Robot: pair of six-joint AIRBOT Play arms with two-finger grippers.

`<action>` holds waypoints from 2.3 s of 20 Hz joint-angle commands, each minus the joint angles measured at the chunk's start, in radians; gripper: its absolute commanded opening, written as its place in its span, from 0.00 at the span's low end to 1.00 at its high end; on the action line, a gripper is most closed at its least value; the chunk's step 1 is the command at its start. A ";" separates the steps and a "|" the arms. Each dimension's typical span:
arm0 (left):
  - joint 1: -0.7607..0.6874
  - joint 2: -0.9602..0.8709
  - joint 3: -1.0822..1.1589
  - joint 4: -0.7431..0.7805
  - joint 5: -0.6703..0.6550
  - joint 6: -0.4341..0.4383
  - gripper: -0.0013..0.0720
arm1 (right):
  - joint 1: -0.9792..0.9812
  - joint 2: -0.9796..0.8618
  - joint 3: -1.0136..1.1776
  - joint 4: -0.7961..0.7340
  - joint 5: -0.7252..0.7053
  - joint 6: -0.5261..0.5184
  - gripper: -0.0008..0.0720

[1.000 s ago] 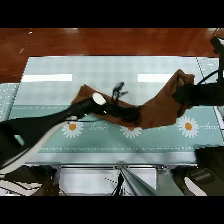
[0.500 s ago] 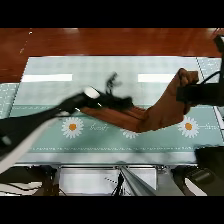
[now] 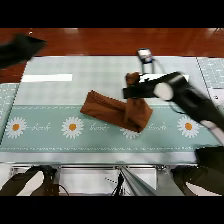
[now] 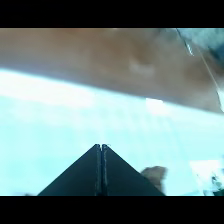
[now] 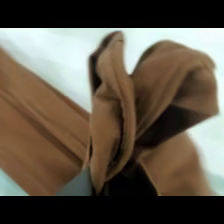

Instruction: Fold the shirts.

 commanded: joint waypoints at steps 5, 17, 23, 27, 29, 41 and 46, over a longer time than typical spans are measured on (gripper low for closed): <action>0.181 0.172 -0.007 0.036 -0.320 0.000 0.05 | 0.182 -0.304 0.018 0.370 -0.459 0.005 0.32; 0.182 0.128 -0.104 0.100 -0.246 0.014 0.05 | -0.222 0.101 -0.059 -0.411 0.500 -0.151 0.51; 0.182 0.128 -0.104 0.125 -0.288 0.014 0.05 | -0.609 0.219 -0.519 0.566 0.196 -0.346 0.85; 0.181 0.128 -0.104 0.124 -0.303 0.011 0.05 | -0.516 0.187 -0.603 0.830 -0.055 -0.380 0.85; 0.181 0.128 -0.104 0.124 -0.302 0.011 0.05 | -0.420 0.129 -0.602 0.923 -0.180 -0.379 0.85; 0.181 0.080 -0.106 0.128 -0.290 0.011 0.05 | -0.470 0.270 -0.415 0.798 0.167 -0.459 0.04; 0.145 -0.035 -0.106 0.128 -0.193 0.016 0.05 | -0.838 0.559 -0.145 0.384 0.454 -0.230 0.04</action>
